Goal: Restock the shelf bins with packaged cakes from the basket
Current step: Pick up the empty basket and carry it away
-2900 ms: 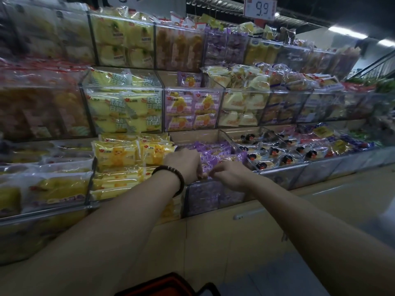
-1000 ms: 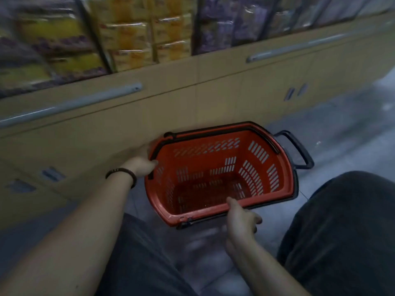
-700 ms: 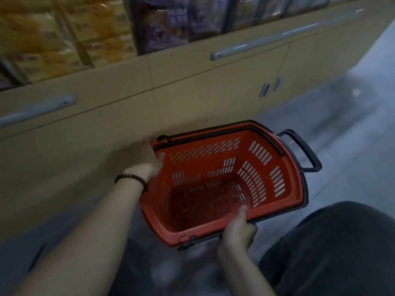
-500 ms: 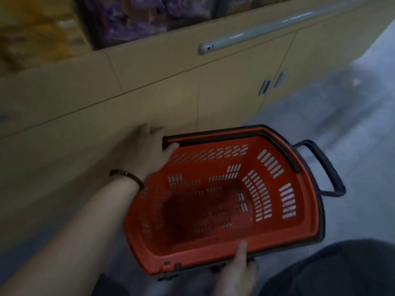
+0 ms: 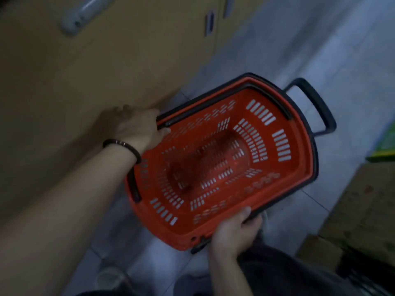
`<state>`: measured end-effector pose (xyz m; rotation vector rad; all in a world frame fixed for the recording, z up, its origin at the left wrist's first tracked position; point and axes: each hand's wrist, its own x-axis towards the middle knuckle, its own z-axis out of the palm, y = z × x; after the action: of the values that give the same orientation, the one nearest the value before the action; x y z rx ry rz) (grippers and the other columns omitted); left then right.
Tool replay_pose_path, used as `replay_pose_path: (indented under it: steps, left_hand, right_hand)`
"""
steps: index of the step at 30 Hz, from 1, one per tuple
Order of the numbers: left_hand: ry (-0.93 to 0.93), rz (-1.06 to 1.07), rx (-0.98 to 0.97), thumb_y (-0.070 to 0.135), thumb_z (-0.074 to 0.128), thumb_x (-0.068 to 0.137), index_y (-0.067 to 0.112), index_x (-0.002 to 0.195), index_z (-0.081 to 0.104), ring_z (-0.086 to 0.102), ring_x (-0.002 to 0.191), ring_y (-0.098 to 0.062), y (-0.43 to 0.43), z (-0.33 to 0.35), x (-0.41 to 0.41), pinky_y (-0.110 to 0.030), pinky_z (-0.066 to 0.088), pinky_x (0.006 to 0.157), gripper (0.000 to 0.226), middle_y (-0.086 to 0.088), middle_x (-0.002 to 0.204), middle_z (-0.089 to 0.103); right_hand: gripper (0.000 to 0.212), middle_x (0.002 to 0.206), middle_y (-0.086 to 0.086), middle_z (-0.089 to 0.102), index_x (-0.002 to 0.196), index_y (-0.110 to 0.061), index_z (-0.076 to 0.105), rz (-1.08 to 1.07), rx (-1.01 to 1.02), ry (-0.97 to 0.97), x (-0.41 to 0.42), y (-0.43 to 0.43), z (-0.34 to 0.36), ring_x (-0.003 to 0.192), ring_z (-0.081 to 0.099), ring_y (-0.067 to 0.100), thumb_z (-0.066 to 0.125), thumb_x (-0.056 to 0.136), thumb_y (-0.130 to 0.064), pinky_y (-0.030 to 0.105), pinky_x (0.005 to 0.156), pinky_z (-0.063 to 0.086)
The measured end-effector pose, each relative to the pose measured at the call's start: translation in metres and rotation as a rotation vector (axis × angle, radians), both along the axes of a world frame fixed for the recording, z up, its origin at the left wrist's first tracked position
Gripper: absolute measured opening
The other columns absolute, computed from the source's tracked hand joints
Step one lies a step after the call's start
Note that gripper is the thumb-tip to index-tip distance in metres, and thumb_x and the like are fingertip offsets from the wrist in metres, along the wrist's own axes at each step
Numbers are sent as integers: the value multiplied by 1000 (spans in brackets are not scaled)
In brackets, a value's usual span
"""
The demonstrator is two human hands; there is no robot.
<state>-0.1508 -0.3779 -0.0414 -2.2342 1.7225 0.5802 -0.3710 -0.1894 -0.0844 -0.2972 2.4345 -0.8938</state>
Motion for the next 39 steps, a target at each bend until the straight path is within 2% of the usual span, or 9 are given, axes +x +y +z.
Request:
replay_pose_path:
  steps: [7,11,14,18,23,26,31,35,39]
  left_hand:
    - [41,-173,141,53,50,106,2,144,39,47,140,-47,-86,-28,-61,-51,40,116,65,-31,152,47]
    - [132,-239,153,50,54,106,0,130,42,61,119,-51,-138,-34,-106,-50,50,98,56,-35,131,60]
    - [170,-333,53,57,56,102,11,109,43,67,97,-49,-162,-37,-144,-49,55,80,48,-30,108,68]
    - [122,-276,-177,59,53,100,15,101,38,65,77,-55,-171,-54,-197,-48,45,61,47,-30,84,65]
    - [68,-226,-248,59,49,101,12,102,39,64,73,-57,-210,-61,-249,-48,43,59,48,-32,80,64]
    - [60,-187,-260,59,50,101,13,102,40,65,76,-57,-232,-58,-280,-50,46,62,47,-33,83,65]
    - [72,-152,-259,59,48,101,14,101,38,68,81,-55,-283,-57,-335,-48,44,64,45,-30,89,68]
    - [82,-128,-282,58,47,102,12,106,44,68,79,-50,-338,-60,-385,-45,41,63,46,-25,89,69]
    - [127,-81,-287,54,49,103,11,122,48,69,78,-45,-397,-58,-437,-41,37,62,47,-20,91,71]
  right_hand:
    - [36,100,39,67,114,1,47,44,74,-15,-64,-95,-6,90,66,54,35,112,-33,47,74,46]
    - [38,102,38,67,120,-1,46,7,147,71,-122,-152,-11,94,65,54,33,112,-36,50,74,46]
    - [40,105,36,66,125,-2,45,47,189,100,-177,-186,-13,97,65,52,31,112,-37,49,74,45]
    - [43,102,35,66,129,-2,45,100,218,166,-244,-233,-22,92,66,51,31,112,-39,45,68,40]
    - [45,94,30,69,135,-5,42,167,212,205,-300,-290,-30,85,68,50,31,111,-42,53,70,53]
    - [41,93,30,69,132,-5,41,205,210,223,-330,-320,-31,84,69,49,33,111,-40,44,65,44]
    - [37,107,33,68,125,0,47,254,210,278,-388,-382,-22,95,65,51,37,112,-33,45,68,37]
    - [45,115,34,65,138,-2,43,285,263,327,-442,-452,-27,102,64,52,31,112,-38,49,76,45]
    - [50,111,35,65,143,-2,40,323,302,377,-495,-525,-24,96,64,53,31,112,-40,45,68,37]
